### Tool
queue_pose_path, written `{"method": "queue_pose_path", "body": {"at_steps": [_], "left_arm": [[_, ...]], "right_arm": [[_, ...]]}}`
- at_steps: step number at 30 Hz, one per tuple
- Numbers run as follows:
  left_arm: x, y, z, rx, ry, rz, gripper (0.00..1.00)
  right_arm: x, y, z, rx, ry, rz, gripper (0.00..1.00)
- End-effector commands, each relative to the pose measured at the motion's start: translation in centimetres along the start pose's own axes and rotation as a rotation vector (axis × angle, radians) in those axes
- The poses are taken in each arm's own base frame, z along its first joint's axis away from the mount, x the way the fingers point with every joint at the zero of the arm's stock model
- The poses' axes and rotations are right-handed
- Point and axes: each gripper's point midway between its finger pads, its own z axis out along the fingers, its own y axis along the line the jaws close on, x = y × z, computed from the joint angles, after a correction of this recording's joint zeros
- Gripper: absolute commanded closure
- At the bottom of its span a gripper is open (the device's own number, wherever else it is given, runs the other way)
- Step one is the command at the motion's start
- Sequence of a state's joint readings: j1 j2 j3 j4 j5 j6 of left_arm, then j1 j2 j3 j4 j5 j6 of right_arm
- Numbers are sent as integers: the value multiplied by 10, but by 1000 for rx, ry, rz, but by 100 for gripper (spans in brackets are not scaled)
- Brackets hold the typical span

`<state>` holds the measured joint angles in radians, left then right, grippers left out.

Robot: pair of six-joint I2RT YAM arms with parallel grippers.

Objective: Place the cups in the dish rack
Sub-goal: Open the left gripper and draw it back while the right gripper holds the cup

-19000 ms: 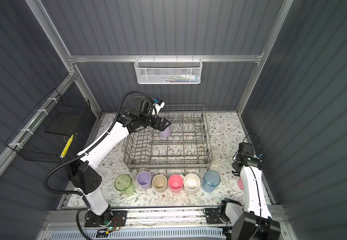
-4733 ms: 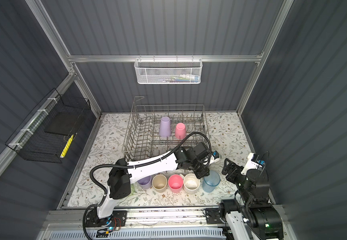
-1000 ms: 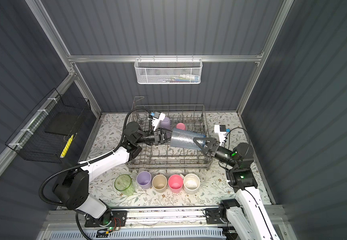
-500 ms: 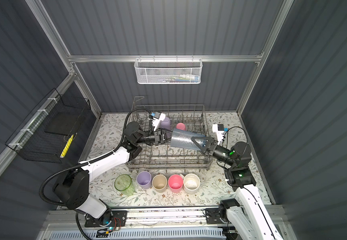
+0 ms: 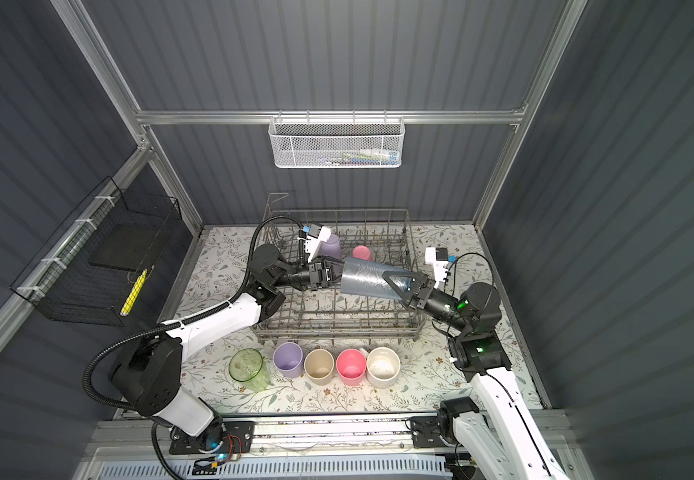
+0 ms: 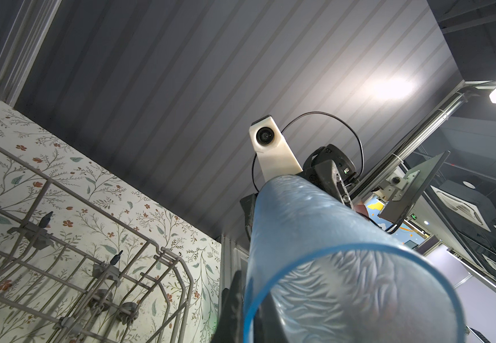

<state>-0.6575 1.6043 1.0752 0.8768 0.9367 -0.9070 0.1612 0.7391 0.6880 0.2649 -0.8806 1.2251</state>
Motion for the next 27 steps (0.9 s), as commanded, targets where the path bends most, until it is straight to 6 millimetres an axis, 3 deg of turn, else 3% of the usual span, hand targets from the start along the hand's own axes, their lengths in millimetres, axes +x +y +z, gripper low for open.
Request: {"method": "queue_pose_path", "body": {"at_steps": [1,6,13,20,27], "left_arm": [[10,4,1,11,28,-9,100],[10,1,0,7,36,-2,100],[7,-2,-1,-7,37,9,70],[4,-4,-2,-13,25,17,43],[-6,-12,-15,-66,-4,64,33]], "right_arm": [[-3,15,1,-45,-17,-58,34],[-2,14,1,-44,-14,-55,50],[-2,12,0,-36,-31,-57,77],[-6,14,-3,-7,-52,-88,84],[-9,7,-8,97,-67,-150,85]]}}
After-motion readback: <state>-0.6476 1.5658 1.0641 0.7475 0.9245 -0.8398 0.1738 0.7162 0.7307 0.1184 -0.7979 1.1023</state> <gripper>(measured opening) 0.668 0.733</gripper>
